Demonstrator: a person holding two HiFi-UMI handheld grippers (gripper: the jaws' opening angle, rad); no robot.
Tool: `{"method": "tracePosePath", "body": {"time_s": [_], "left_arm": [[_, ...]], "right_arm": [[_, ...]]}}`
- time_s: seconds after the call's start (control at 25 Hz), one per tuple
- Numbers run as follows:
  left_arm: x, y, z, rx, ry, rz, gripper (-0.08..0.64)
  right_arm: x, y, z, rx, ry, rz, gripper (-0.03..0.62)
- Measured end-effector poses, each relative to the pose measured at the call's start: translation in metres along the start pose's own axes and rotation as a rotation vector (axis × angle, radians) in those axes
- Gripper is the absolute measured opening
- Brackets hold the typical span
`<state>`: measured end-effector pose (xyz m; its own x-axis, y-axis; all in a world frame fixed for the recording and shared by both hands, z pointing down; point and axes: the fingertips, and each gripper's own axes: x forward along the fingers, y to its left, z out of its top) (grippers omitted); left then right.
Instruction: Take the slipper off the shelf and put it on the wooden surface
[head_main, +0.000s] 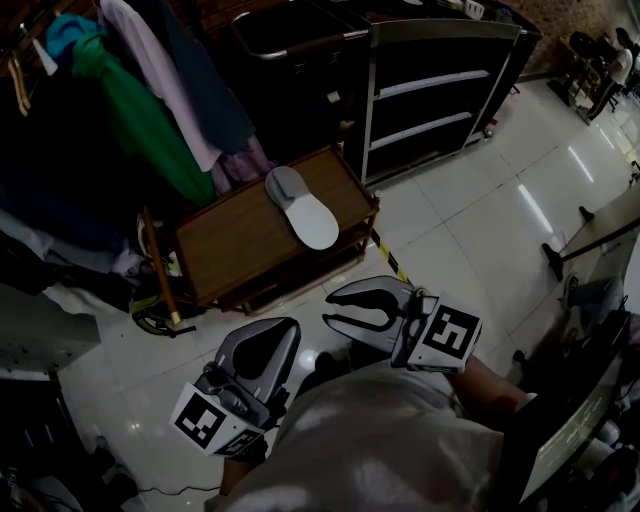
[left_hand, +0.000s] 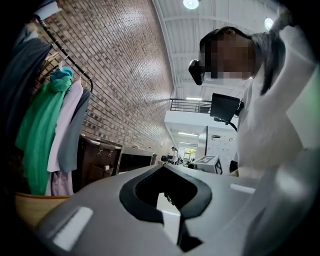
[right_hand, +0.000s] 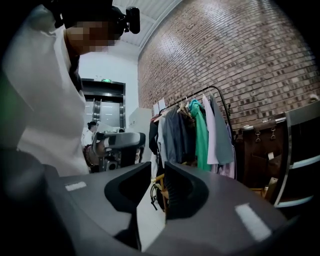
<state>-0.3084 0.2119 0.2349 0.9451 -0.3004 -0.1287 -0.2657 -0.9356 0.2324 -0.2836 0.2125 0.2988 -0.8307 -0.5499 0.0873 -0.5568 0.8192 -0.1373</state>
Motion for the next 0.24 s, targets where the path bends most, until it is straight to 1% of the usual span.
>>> {"method": "tracePosePath", "body": {"time_s": [0.12, 0.24], "left_arm": [[0.001, -0.001, 0.001, 0.009, 0.003, -0.002, -0.008], [-0.003, 0.0, -0.009, 0.031, 0.051, 0.004, -0.008]], "right_arm": [[0.0, 0.001, 0.0, 0.011, 0.007, 0.01, 0.087], [0.0, 0.004, 0.001, 0.024, 0.012, 0.023, 0.087]]}}
